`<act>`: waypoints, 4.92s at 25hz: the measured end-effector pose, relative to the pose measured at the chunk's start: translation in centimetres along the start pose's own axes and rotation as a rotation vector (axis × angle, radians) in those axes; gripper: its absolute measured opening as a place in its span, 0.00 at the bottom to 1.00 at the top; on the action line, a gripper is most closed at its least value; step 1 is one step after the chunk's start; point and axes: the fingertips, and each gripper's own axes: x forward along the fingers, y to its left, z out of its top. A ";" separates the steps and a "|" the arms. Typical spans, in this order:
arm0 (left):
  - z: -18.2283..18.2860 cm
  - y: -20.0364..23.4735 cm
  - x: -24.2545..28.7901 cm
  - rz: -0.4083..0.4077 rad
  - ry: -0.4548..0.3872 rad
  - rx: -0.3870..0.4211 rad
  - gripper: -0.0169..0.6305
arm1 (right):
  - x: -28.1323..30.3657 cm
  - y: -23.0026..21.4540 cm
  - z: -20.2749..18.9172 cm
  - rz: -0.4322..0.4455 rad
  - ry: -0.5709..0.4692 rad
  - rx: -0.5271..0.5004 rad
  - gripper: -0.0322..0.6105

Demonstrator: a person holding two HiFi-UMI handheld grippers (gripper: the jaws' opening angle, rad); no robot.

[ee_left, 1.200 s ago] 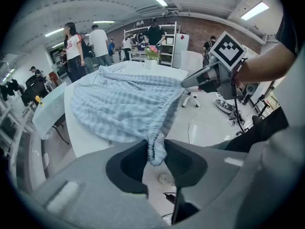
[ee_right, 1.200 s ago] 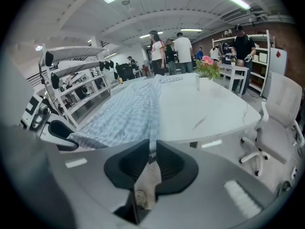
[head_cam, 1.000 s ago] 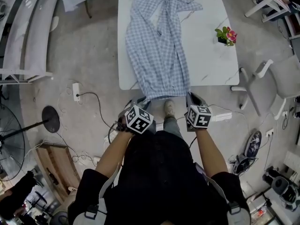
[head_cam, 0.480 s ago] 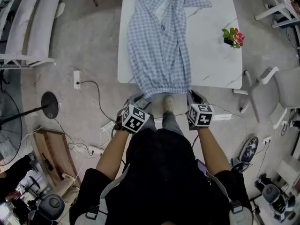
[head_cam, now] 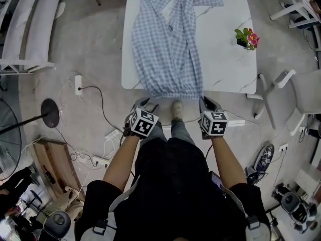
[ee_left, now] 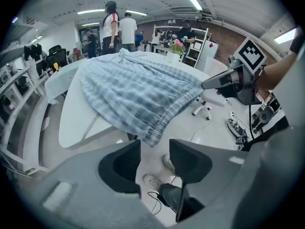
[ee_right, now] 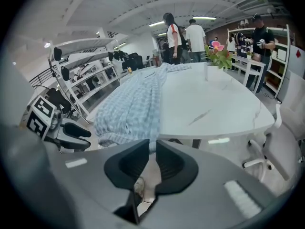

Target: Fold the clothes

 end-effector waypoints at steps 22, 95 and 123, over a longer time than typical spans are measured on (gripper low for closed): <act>10.7 4.5 -5.0 0.079 -0.143 0.037 0.33 | 0.0 -1.1 10.1 0.007 -0.146 -0.066 0.27; 16.7 17.6 4.9 -0.099 -0.001 -0.143 0.05 | 13.1 -8.5 17.9 -0.092 0.040 -0.042 0.06; 15.1 19.0 3.2 0.042 0.022 -0.258 0.06 | 9.9 -17.0 16.1 -0.201 0.072 -0.035 0.06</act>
